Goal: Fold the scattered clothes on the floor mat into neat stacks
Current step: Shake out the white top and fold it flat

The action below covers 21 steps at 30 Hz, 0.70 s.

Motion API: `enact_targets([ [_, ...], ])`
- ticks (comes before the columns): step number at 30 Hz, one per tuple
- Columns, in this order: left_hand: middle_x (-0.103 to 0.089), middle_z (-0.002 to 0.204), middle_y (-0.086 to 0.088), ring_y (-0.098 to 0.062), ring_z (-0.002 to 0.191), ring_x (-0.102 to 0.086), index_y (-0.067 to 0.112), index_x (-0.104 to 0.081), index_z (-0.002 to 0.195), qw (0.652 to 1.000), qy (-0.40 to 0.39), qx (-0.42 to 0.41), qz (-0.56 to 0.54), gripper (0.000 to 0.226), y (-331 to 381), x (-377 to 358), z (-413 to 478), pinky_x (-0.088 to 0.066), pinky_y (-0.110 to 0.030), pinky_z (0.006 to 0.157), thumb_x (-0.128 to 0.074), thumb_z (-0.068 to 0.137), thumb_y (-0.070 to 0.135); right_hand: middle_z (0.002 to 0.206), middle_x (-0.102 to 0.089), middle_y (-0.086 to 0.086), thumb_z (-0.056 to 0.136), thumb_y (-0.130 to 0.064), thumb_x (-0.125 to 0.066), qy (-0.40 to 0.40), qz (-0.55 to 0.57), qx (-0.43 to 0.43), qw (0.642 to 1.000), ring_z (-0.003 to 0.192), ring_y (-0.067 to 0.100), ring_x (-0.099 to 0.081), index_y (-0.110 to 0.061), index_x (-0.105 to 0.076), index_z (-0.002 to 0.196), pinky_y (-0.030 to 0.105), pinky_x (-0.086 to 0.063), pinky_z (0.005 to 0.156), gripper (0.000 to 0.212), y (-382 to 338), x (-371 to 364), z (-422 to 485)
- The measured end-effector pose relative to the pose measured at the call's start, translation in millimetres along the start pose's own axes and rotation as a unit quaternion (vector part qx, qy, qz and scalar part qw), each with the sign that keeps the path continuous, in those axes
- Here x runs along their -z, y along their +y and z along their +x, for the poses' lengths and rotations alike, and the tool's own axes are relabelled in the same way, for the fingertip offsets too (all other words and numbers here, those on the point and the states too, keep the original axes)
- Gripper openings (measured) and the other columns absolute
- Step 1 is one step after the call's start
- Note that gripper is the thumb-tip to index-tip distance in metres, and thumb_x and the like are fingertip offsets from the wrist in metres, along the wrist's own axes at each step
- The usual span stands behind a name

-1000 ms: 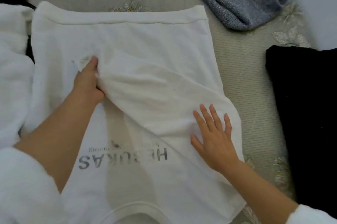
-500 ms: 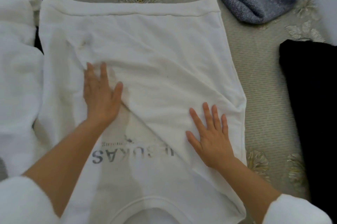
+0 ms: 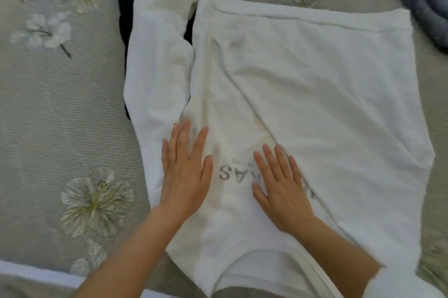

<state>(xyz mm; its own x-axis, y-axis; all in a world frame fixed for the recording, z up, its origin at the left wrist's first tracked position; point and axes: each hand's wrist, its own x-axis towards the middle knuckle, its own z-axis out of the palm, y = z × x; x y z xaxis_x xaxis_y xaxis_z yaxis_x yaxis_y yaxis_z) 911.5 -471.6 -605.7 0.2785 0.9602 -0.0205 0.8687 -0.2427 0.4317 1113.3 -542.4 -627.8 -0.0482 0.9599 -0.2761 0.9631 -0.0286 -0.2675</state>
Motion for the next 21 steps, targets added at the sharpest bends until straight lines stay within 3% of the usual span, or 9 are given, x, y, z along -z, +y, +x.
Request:
enact_targets([
  [3,-0.017,0.152,-0.012,-0.028,0.139,-0.018,0.018,-0.027,0.146,0.963,0.083,0.23,-0.116,0.063,-37,29,0,-0.013,-0.048,0.115,-0.04,0.09,0.044,0.158,0.013,-0.001,0.095,-0.049,-0.022,-0.026,0.002,0.043,0.999,0.146,0.02,0.016,-0.03,0.007,0.149,0.037,0.01,0.117,0.065,-40,-12,20],
  [6,-0.031,0.143,-0.009,-0.022,0.127,-0.038,0.015,-0.025,0.145,0.882,0.115,0.355,-0.288,0.079,-61,39,13,-0.033,-0.037,0.105,-0.051,0.081,0.052,0.153,0.032,-0.003,0.096,-0.055,-0.018,-0.049,-0.004,0.038,0.998,0.139,0.015,0.035,-0.037,0.027,0.141,0.035,0.022,0.114,0.066,-60,-29,28],
  [8,-0.045,0.138,-0.004,-0.017,0.119,-0.05,0.015,-0.029,0.144,0.844,0.088,0.391,-0.356,0.076,-67,41,26,-0.04,-0.031,0.098,-0.06,0.084,0.051,0.151,0.035,-0.003,0.093,-0.059,-0.01,-0.05,-0.026,0.033,0.998,0.138,0.015,0.036,-0.038,0.028,0.141,0.035,0.024,0.113,0.065,-62,-34,28],
  [10,-0.065,0.113,0.003,-0.012,0.098,-0.062,0.016,-0.057,0.116,0.797,0.099,0.407,-0.435,0.037,-68,42,40,-0.05,-0.025,0.082,-0.062,0.088,0.041,0.15,0.038,-0.005,0.089,-0.063,-0.001,-0.056,-0.045,0.034,0.997,0.138,0.014,0.036,-0.039,0.029,0.142,0.033,0.026,0.112,0.065,-58,-34,27],
  [11,-0.069,0.094,0.006,-0.01,0.085,-0.064,0.018,-0.064,0.095,0.773,0.134,0.403,-0.471,0.018,-68,47,45,-0.052,-0.022,0.072,-0.062,0.09,0.036,0.15,0.038,-0.006,0.088,-0.065,0.001,-0.06,-0.051,0.035,0.996,0.138,0.013,0.035,-0.04,0.029,0.142,0.032,0.026,0.111,0.066,-55,-34,27],
  [12,-0.068,0.081,0.008,-0.008,0.075,-0.063,0.021,-0.065,0.081,0.763,0.189,0.39,-0.48,0.017,-69,54,48,-0.052,-0.022,0.066,-0.061,0.092,0.033,0.15,0.038,-0.007,0.087,-0.066,0.002,-0.063,-0.057,0.036,0.996,0.139,0.013,0.035,-0.04,0.028,0.143,0.031,0.026,0.111,0.066,-54,-33,27],
  [16,-0.07,0.079,0.011,-0.005,0.076,-0.065,0.028,-0.067,0.078,0.724,0.38,0.347,-0.459,0.026,-96,80,31,-0.054,-0.025,0.068,-0.05,0.097,0.034,0.154,0.031,-0.006,0.089,-0.067,-0.002,-0.059,-0.059,0.029,0.996,0.141,0.013,0.03,-0.04,0.023,0.145,0.032,0.021,0.114,0.067,-54,-33,26],
  [18,-0.067,0.08,0.008,-0.008,0.076,-0.063,0.027,-0.064,0.077,0.714,0.364,0.401,-0.445,0.026,-114,81,12,-0.054,-0.029,0.072,-0.05,0.097,0.034,0.157,0.025,-0.005,0.09,-0.065,-0.006,-0.053,-0.055,0.028,0.997,0.143,0.014,0.025,-0.039,0.02,0.147,0.033,0.017,0.115,0.067,-55,-33,25],
  [21,-0.071,0.091,0.002,-0.017,0.09,-0.066,0.023,-0.068,0.086,0.685,0.25,0.458,-0.509,0.014,-133,80,-2,-0.053,-0.035,0.081,-0.061,0.091,0.034,0.159,0.014,-0.003,0.092,-0.064,-0.011,-0.043,-0.049,0.031,0.997,0.145,0.016,0.018,-0.037,0.01,0.15,0.034,0.013,0.116,0.067,-58,-32,25],
])
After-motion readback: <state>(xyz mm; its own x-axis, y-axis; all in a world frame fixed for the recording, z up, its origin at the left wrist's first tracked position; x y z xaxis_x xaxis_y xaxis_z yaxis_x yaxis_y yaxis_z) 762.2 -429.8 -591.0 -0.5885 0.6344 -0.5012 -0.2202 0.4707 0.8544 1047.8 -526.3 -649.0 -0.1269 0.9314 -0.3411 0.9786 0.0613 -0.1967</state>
